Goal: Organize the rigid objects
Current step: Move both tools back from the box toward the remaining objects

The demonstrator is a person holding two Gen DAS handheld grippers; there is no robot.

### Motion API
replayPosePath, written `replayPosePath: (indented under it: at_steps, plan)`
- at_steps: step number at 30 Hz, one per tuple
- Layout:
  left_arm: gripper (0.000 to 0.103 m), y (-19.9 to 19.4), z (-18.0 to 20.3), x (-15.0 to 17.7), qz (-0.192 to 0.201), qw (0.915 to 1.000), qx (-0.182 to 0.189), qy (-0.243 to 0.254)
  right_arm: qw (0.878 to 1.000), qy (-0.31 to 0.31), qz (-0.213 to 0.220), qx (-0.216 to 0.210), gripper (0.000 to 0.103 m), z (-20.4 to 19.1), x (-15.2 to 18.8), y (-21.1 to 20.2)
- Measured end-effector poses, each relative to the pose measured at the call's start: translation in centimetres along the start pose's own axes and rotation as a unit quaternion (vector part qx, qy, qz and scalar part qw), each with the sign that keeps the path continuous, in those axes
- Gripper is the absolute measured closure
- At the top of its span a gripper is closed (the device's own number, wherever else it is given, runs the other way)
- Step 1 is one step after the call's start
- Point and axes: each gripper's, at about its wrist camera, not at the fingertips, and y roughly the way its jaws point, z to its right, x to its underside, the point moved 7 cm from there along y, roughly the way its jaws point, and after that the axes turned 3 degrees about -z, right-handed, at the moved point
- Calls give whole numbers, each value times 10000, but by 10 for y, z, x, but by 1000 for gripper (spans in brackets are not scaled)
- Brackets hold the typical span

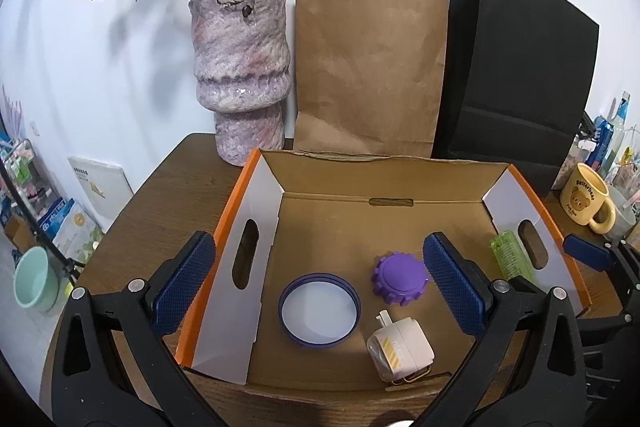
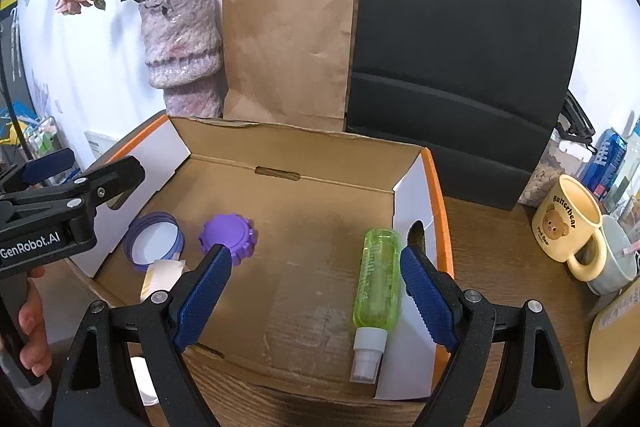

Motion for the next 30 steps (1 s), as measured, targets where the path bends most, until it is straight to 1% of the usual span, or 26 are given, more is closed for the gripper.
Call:
replayPosePath:
  at_steps: [11,17,30]
  plan:
    - [0,-22,-8,8,143,9999,29,-48,9999,9,126,77,13,5,12,-21]
    - [0,-35,-12,19,164,9999,28,-16,9995,12,282,107,13,6,22,-44]
    - [0,-67,-21,54,155,9999,19,59,9989,-28,465,90,13,-5,60,-88]
